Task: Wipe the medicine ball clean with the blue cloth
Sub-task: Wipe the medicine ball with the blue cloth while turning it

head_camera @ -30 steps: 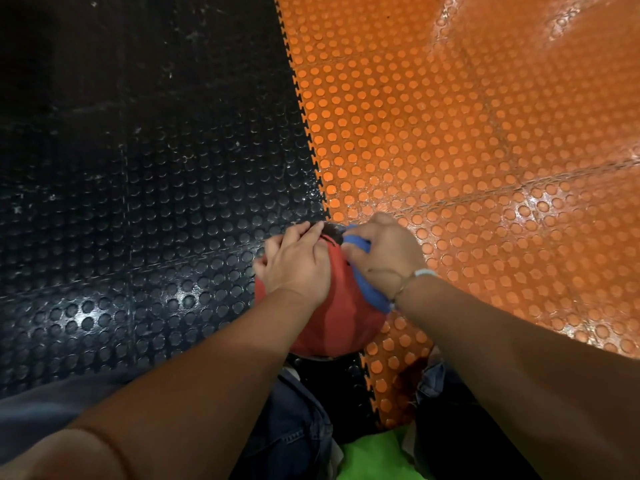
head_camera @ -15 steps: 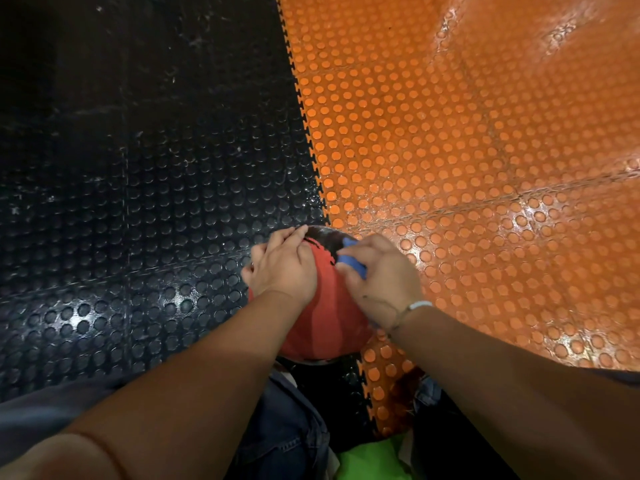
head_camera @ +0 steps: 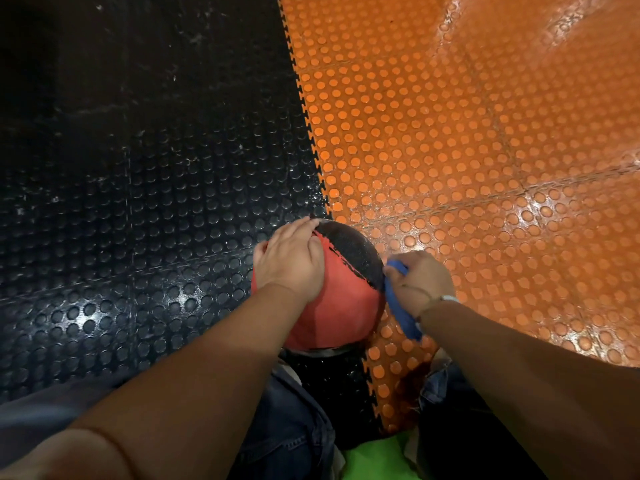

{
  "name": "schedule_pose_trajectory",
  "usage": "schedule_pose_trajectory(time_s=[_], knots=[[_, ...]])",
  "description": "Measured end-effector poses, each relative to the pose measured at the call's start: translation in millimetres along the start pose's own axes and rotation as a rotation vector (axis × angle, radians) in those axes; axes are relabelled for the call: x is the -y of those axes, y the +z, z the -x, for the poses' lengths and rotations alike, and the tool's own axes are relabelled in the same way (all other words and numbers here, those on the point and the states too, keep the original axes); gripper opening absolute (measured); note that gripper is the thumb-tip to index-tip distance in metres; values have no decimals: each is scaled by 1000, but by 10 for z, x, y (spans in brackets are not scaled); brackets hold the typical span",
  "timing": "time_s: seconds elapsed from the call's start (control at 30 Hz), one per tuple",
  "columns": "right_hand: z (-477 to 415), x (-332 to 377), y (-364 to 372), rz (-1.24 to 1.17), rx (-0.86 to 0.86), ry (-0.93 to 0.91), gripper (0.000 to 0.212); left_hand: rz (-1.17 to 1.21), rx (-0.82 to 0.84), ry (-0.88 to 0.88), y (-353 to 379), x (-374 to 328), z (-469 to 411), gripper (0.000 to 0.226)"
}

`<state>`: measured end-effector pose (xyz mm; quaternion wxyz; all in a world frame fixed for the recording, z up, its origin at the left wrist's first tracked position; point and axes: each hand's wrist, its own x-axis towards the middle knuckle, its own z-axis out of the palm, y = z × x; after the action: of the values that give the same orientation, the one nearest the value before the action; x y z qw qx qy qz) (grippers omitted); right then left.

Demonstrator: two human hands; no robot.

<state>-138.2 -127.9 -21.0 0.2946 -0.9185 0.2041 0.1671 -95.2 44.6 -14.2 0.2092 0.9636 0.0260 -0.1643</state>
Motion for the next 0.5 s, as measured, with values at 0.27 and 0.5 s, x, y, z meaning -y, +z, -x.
schedule_pose_trajectory(time_s=[0.27, 0.5], knots=[[50, 406, 71, -122, -70, -373, 35, 13, -77, -240, -35, -25, -14, 41], [153, 396, 87, -124, -59, -431, 53, 6, -46, 58, 49, -74, 46, 42]])
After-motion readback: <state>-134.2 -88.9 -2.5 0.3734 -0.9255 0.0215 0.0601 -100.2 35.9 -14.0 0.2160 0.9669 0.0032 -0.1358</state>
